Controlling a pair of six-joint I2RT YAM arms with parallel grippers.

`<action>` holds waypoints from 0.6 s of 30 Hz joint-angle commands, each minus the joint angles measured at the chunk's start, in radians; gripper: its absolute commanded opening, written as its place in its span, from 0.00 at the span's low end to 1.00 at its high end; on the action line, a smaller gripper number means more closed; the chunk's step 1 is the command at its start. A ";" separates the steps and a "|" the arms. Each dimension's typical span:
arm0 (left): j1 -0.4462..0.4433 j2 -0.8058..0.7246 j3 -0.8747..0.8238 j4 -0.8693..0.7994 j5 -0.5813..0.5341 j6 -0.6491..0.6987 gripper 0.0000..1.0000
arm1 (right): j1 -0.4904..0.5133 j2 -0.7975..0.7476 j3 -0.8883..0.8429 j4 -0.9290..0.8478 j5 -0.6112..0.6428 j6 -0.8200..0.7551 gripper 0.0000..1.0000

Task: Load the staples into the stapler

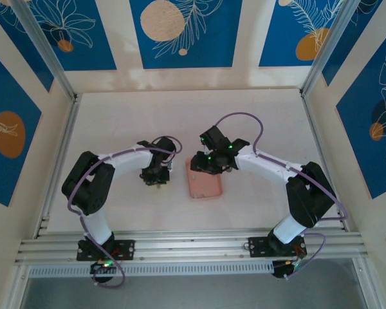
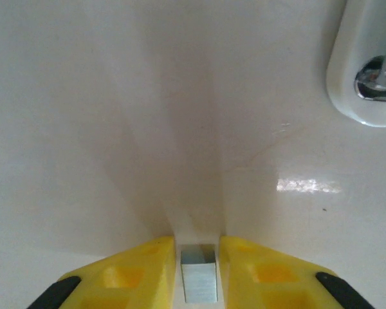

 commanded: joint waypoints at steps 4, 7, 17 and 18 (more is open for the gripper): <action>-0.011 0.024 -0.025 -0.009 0.005 -0.010 0.24 | -0.006 -0.044 -0.025 -0.003 -0.009 0.006 0.38; -0.012 0.017 -0.035 -0.001 0.001 -0.006 0.20 | -0.005 -0.048 -0.027 -0.003 -0.007 0.007 0.38; -0.012 -0.139 -0.037 0.014 -0.089 0.012 0.14 | -0.010 -0.138 -0.089 0.063 0.049 0.022 0.37; -0.012 -0.166 -0.044 0.036 -0.094 0.021 0.13 | -0.013 -0.152 -0.102 0.078 0.055 0.025 0.37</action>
